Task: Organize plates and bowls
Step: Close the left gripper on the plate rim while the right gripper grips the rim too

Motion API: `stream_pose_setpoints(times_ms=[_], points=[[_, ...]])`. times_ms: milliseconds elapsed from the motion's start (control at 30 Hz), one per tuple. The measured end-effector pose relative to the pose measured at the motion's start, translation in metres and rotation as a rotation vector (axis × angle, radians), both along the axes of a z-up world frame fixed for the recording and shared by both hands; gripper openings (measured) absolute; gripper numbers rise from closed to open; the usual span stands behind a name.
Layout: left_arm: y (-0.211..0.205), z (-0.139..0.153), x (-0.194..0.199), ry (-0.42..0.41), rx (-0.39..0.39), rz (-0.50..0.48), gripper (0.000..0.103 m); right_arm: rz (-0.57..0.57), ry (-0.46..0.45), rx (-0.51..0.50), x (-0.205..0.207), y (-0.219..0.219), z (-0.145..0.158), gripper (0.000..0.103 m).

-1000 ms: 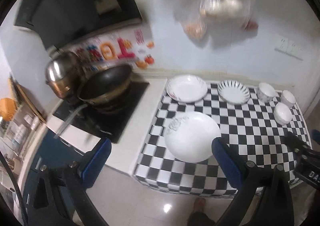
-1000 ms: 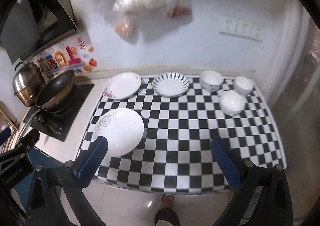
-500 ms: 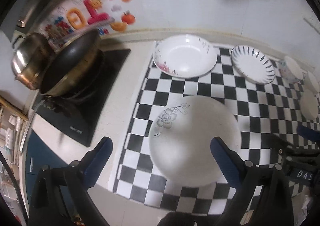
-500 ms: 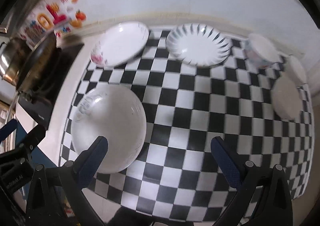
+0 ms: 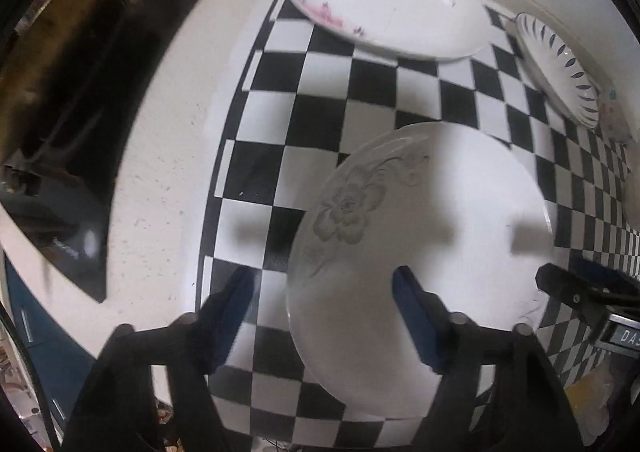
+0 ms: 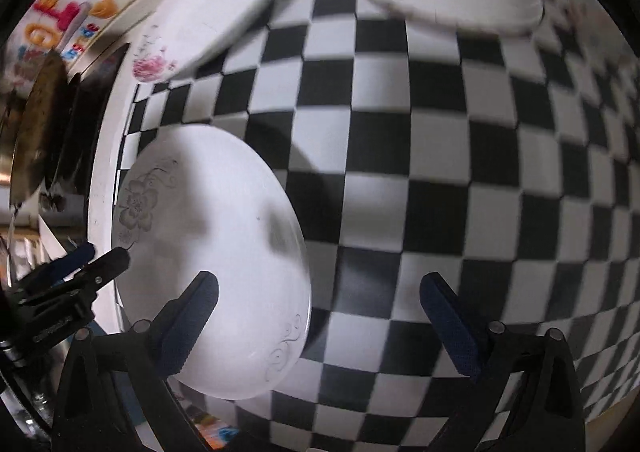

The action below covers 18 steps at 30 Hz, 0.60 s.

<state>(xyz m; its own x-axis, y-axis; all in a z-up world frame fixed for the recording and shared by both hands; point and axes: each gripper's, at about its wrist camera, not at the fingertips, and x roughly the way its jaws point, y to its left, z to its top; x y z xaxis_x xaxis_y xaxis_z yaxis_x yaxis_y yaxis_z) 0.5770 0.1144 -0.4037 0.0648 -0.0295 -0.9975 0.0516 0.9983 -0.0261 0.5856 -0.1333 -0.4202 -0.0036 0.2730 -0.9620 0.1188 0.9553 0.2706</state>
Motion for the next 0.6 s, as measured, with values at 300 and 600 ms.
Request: stream_pose_setpoints(times_ms=[300,600], points=[[0.006,-0.022,0.008,0.084,-0.069,-0.041,0.042,-0.066,0.046,0.080,0.002,0.003,-0.016,0.071],[0.006,-0.020,-0.001,0.062,-0.124,-0.073,0.039,-0.054,0.056,0.016,0.003,0.017,-0.017,0.025]])
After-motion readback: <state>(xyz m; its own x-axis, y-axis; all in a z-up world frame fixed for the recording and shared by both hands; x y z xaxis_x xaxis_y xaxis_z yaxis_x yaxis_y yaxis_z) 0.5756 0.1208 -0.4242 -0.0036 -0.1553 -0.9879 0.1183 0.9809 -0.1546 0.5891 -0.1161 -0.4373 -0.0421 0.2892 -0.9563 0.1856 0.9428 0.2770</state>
